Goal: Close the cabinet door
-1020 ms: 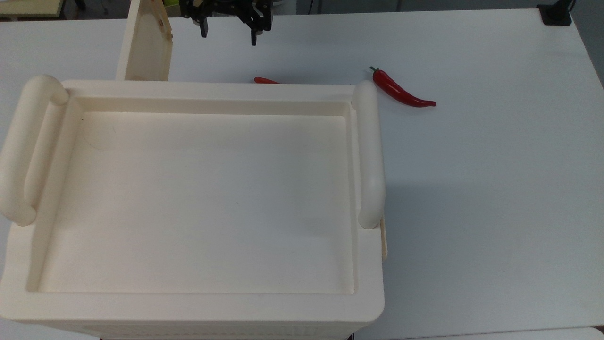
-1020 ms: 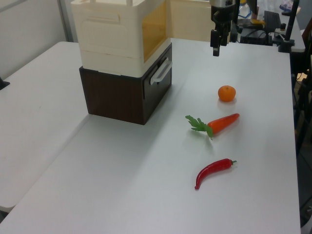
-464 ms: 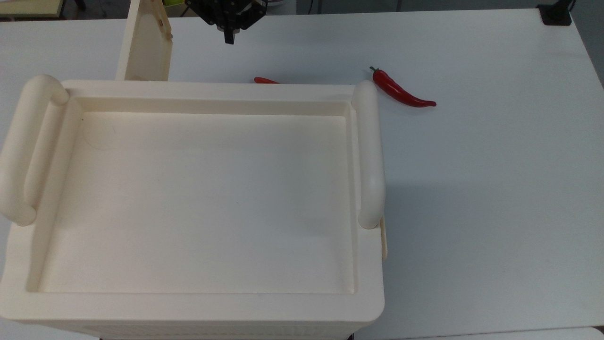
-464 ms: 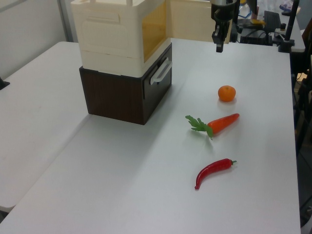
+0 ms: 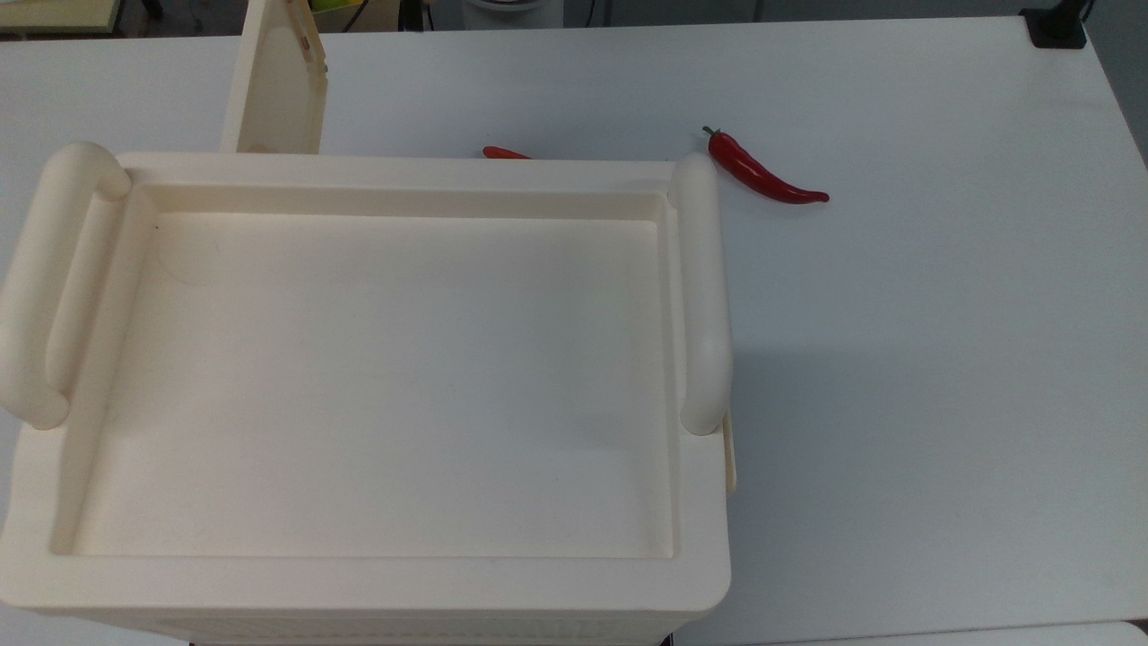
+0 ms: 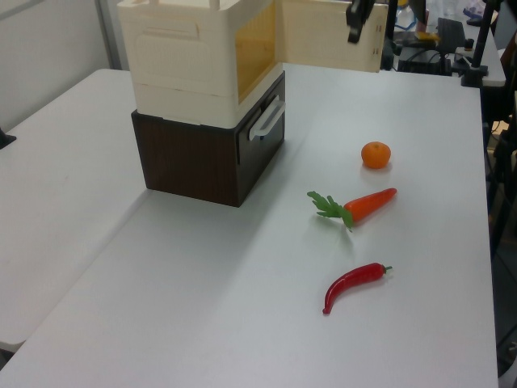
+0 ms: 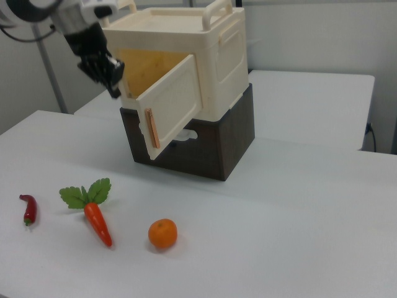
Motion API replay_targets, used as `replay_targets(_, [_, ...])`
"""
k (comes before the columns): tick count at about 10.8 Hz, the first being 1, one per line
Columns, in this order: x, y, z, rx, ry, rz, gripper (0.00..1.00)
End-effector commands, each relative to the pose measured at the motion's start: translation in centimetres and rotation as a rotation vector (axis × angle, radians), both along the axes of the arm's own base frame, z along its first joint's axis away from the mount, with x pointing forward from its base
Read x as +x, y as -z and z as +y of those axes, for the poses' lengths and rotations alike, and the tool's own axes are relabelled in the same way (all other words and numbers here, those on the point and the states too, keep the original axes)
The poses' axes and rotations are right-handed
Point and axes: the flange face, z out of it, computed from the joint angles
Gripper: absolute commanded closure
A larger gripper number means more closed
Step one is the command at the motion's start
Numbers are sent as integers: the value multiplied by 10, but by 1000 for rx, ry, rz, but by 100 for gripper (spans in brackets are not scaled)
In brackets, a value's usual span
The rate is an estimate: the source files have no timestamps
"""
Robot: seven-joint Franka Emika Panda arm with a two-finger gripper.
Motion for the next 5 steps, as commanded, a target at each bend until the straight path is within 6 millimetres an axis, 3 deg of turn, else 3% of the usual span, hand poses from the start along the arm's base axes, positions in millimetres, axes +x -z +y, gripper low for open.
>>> replay_targets(1, [-7, -61, -19, 17, 29, -105, 100])
replay_targets(2, [-9, -74, -33, 16, 54, -136, 100])
replay_targets(5, [-2, -85, -84, 5, 134, -248, 100])
